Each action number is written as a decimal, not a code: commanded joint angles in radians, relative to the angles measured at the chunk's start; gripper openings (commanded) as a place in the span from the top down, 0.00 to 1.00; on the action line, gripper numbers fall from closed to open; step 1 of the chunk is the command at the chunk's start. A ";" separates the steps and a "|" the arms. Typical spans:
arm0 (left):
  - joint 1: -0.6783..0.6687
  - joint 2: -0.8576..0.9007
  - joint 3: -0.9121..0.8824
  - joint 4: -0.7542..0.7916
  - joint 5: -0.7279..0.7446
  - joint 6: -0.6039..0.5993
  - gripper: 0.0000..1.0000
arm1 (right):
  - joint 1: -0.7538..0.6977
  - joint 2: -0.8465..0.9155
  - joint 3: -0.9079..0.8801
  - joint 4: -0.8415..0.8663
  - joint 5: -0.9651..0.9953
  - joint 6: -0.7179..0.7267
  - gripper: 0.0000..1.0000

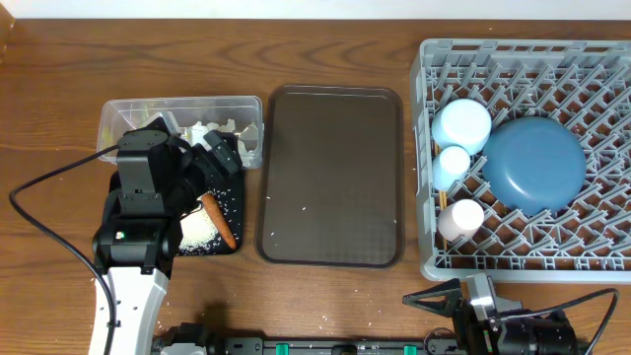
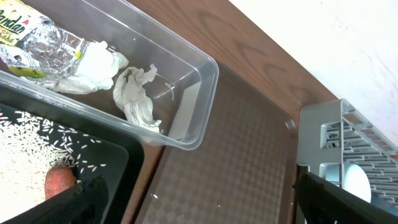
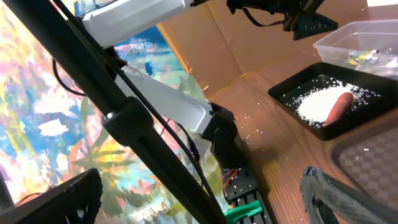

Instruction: Sort waste into correct bins and load items into the dishwasher rack

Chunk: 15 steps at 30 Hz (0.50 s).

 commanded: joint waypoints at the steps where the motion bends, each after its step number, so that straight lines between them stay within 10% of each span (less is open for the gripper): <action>1: 0.003 0.003 0.000 -0.003 -0.006 0.017 0.02 | 0.014 -0.031 -0.029 0.003 -0.007 0.007 0.01; 15: 0.003 0.003 0.000 -0.003 -0.006 0.017 0.02 | 0.017 -0.112 -0.070 -0.004 -0.007 -0.001 0.01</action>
